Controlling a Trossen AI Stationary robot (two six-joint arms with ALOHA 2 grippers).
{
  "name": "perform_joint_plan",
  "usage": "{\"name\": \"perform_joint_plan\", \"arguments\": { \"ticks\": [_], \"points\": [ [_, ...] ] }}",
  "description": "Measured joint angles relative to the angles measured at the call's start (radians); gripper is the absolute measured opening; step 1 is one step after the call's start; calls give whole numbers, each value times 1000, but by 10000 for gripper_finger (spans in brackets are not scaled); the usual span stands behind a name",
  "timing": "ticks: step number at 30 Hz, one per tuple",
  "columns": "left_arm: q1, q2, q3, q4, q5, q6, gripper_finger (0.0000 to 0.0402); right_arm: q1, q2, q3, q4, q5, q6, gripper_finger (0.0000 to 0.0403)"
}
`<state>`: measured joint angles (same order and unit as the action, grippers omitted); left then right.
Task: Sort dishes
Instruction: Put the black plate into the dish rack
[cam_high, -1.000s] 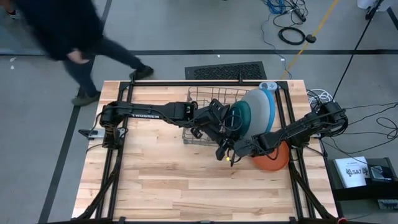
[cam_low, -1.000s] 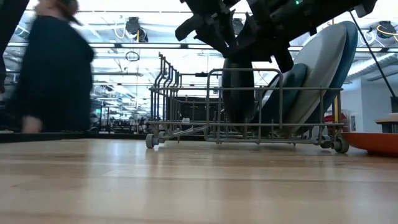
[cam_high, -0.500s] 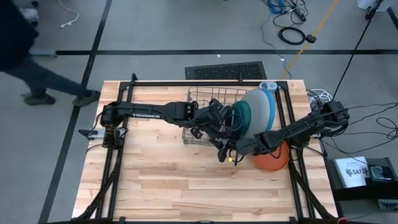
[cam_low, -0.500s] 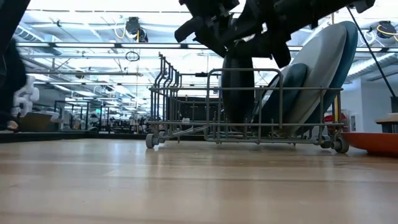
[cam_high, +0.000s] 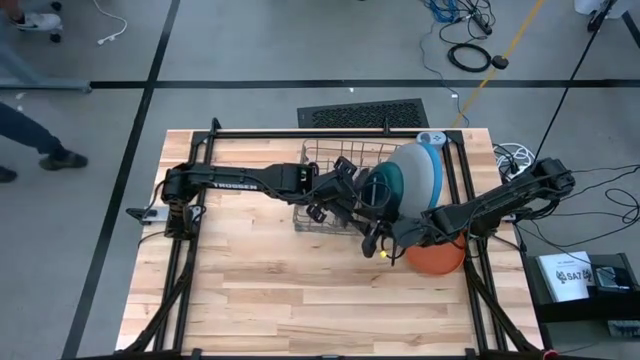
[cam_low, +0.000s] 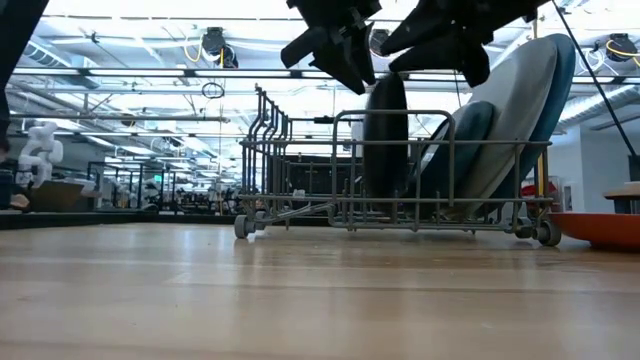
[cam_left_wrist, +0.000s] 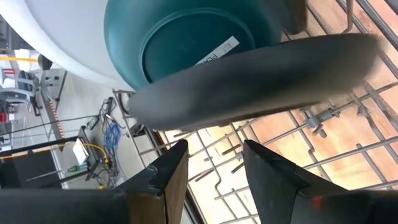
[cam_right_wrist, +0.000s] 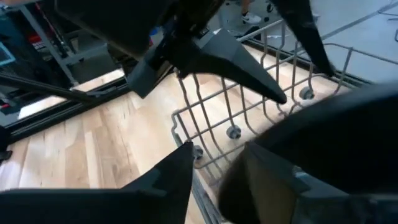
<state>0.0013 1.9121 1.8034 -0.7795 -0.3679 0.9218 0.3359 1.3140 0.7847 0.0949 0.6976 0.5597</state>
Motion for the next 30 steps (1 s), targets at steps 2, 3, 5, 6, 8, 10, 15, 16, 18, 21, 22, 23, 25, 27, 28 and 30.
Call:
{"name": "perform_joint_plan", "arguments": {
  "ticks": [2,3,5,6,8,10,15,16,18,21,22,23,25,27,28,30],
  "points": [
    [0,0,0,0,0,-1,154,0,1,0,-27,-31,-2,129],
    [0,0,0,0,0,-6,154,0,1,0,-38,-45,5,127],
    [0,0,0,0,0,-23,154,0,1,0,-68,-48,29,126],
    [-1,0,0,-1,0,-28,154,1,1,0,-81,-49,38,126],
    [-1,0,0,-12,0,-35,154,1,-3,0,-90,-50,47,126],
    [-1,0,0,-23,0,-48,154,1,-7,0,-84,-56,47,126],
    [5,0,0,-38,0,-66,154,0,-11,0,-90,-69,25,125],
    [9,0,0,-38,0,-76,154,0,-11,0,-91,-69,23,124],
    [16,0,0,-42,0,-90,154,1,-11,0,-93,-69,8,116],
    [27,-1,0,-47,0,-113,154,9,-11,0,-94,-51,-23,87],
    [30,-1,0,-49,0,-120,154,14,-11,5,-102,-39,-37,74],
    [34,-1,0,-49,0,-124,154,20,-11,10,-102,-27,-55,59],
    [39,-1,0,-50,0,-132,154,31,-11,19,-98,-10,-94,26],
    [39,-1,0,-53,0,-132,154,43,-11,28,-101,15,-137,7],
    [39,-1,0,-54,0,-131,154,49,-11,32,-102,31,-151,6],
    [39,-1,0,-53,13,-132,154,55,-11,47,-129,48,-162,7]
  ]
}}
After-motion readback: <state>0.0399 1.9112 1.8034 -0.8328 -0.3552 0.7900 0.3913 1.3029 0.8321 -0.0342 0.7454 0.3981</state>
